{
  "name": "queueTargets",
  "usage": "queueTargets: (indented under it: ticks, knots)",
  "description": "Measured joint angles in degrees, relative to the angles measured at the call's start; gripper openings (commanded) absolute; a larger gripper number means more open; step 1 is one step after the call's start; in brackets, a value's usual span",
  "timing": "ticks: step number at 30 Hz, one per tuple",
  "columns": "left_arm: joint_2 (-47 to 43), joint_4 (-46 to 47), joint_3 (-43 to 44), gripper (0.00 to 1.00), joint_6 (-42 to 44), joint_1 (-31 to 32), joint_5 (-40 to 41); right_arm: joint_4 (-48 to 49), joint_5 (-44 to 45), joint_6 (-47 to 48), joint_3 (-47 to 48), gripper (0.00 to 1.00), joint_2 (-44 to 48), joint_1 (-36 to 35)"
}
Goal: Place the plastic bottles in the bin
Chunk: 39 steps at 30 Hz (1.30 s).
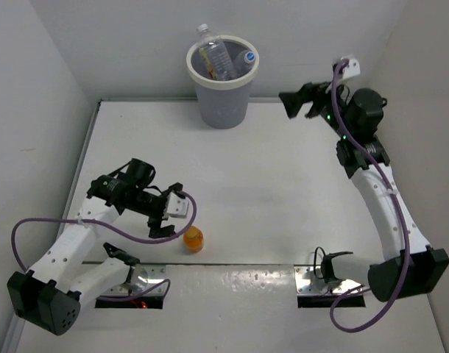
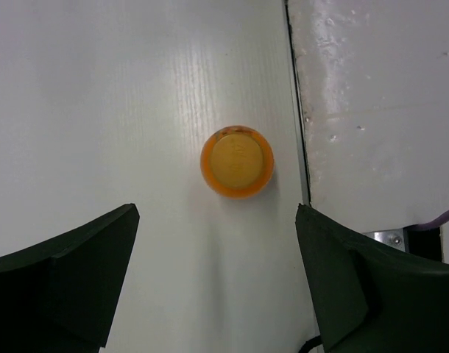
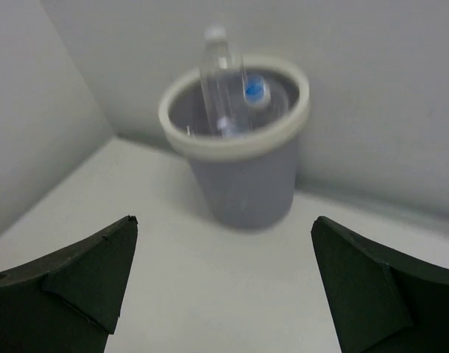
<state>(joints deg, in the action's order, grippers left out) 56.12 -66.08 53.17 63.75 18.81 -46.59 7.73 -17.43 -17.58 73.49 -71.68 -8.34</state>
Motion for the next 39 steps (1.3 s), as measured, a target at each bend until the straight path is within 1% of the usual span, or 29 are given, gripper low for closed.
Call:
queueTargets:
  ticks: [3, 5, 8, 13, 21, 23, 24, 30, 33, 34, 36, 37, 39]
  knots:
    - [-0.83, 0.87, -1.16, 0.91, 0.72, 3.43, 1.53, -7.08, -0.81, -0.15, -8.24, 1.00, 4.11, 1.31]
    - [-0.72, 2.62, -2.19, 0.91, 0.92, 5.81, 2.97, -11.30, -0.96, -0.15, -11.06, 1.00, 5.53, 2.01]
    - [-0.24, 4.92, -3.93, 0.91, 0.20, 9.42, 4.70, -14.93, -1.14, -0.17, -12.11, 1.00, 6.64, 2.64]
    - [3.21, 8.85, -5.81, 0.88, -1.16, 14.62, 7.65, -16.98, -2.27, -0.17, -12.11, 1.00, 8.28, 2.97]
    - [5.03, 14.86, -7.34, 0.76, -3.08, 17.18, 10.64, -19.02, -3.45, -0.15, -12.11, 1.00, 8.48, 3.61]
    - [5.62, 15.93, -7.61, 0.75, -3.30, 17.46, 11.08, -19.02, -3.65, -0.17, -12.11, 1.00, 8.48, 3.74]
    - [5.92, 16.26, -7.74, 0.71, -3.37, 17.62, 11.30, -19.02, -3.69, -0.15, -12.11, 1.00, 8.48, 3.74]
    - [6.51, 17.73, -8.87, 0.67, -3.65, 17.90, 11.98, -19.04, -3.96, -0.13, -12.11, 0.97, 8.46, 3.82]
    - [6.54, 18.05, -9.46, 0.61, -3.63, 18.08, 12.17, -19.02, -4.09, -0.02, -12.11, 0.97, 8.26, 3.85]
    - [6.54, 18.01, -9.60, 0.55, -3.63, 18.21, 12.37, -19.04, -4.11, 0.00, -12.11, 0.96, 8.13, 3.85]
    - [6.54, 18.08, -9.64, 0.49, -3.50, 18.34, 12.55, -19.04, -4.13, 0.02, -12.11, 0.95, 7.93, 3.82]
    - [6.51, 18.16, -9.64, 0.42, -3.45, 18.34, 12.59, -19.04, -4.15, 0.02, -12.11, 0.95, 7.87, 3.85]
    - [6.45, 18.25, -9.62, 0.37, -3.37, 18.36, 12.52, -19.06, -4.20, 0.02, -12.11, 0.93, 7.78, 3.85]
